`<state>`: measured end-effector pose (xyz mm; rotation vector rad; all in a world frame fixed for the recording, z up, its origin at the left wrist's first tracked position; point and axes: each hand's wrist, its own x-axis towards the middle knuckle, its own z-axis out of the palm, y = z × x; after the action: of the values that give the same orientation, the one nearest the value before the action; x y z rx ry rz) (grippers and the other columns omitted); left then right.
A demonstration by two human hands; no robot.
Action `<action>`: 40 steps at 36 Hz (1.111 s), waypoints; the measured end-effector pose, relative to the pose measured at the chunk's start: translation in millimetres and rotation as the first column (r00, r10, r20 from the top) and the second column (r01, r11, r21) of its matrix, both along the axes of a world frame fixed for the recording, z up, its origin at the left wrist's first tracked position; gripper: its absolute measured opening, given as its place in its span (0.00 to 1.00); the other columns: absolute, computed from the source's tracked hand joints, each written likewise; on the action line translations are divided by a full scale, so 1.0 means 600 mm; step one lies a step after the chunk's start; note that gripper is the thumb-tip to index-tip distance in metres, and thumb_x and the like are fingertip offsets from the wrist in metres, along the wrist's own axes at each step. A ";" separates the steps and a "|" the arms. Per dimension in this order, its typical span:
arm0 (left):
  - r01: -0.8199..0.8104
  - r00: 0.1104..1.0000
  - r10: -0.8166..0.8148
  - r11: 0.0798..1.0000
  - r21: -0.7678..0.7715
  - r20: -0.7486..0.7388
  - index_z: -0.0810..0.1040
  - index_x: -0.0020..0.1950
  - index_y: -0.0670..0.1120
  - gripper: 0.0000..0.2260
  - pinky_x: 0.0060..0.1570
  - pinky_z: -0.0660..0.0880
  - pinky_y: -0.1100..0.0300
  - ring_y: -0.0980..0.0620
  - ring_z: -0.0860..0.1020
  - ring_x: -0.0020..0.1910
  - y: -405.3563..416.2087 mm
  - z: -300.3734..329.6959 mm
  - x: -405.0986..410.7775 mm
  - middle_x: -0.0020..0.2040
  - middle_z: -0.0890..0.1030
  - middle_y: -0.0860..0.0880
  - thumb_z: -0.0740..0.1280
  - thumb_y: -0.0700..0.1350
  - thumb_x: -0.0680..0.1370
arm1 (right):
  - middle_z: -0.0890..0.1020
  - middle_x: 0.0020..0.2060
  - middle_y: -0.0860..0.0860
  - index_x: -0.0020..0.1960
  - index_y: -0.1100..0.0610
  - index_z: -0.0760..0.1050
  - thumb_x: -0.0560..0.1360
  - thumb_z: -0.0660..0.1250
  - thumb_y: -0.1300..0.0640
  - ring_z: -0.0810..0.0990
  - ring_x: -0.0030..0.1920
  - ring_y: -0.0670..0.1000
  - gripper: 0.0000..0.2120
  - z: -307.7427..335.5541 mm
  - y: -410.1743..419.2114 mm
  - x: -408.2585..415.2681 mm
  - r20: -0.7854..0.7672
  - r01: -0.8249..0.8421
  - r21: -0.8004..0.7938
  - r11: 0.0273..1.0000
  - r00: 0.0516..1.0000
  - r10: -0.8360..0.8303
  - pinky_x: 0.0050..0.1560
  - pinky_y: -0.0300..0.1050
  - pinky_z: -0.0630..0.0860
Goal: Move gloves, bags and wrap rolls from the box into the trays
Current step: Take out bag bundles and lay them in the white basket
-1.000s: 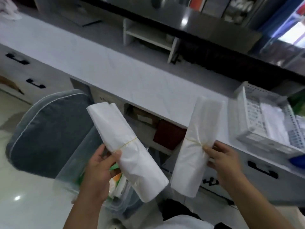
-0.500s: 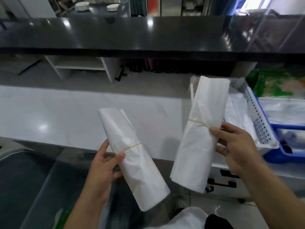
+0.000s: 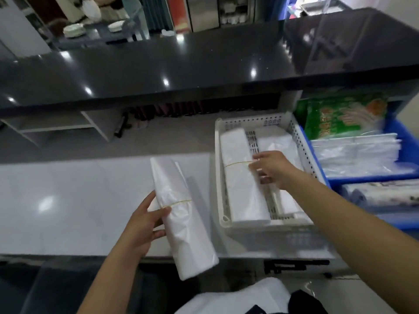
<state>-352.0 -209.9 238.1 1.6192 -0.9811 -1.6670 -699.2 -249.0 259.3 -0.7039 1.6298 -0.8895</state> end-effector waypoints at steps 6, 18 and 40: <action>0.019 1.000 -0.020 0.999 0.047 0.017 0.77 0.61 0.65 0.25 0.40 0.82 0.49 0.43 0.86 0.49 -0.040 -0.018 -0.013 0.54 0.86 0.48 0.71 0.36 0.75 | 0.81 0.55 0.53 0.59 0.50 0.77 0.68 0.75 0.63 0.81 0.49 0.57 0.22 -0.033 0.005 0.025 -0.405 -0.184 0.078 0.980 0.892 0.200 0.49 0.52 0.82; 0.157 0.987 -0.155 0.985 0.076 -0.031 0.74 0.68 0.63 0.27 0.38 0.81 0.52 0.44 0.85 0.50 -0.098 -0.038 -0.014 0.53 0.86 0.49 0.71 0.38 0.75 | 0.80 0.62 0.55 0.62 0.54 0.79 0.73 0.67 0.67 0.78 0.60 0.59 0.19 -0.047 -0.021 0.061 -0.538 -0.049 -0.024 0.999 0.842 0.028 0.57 0.48 0.77; 0.340 0.819 -0.329 0.938 -0.066 -0.470 0.73 0.71 0.58 0.28 0.43 0.81 0.50 0.47 0.84 0.49 -0.148 0.086 -0.030 0.61 0.83 0.45 0.72 0.44 0.71 | 0.84 0.54 0.54 0.59 0.52 0.81 0.71 0.75 0.47 0.83 0.48 0.56 0.19 0.123 0.036 0.178 0.240 -0.188 -0.081 0.979 0.950 0.203 0.39 0.48 0.81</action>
<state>-370.0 -298.6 289.9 0.9931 -1.0258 -2.1809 -592.2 -227.4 333.3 -0.7487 1.2946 -0.8452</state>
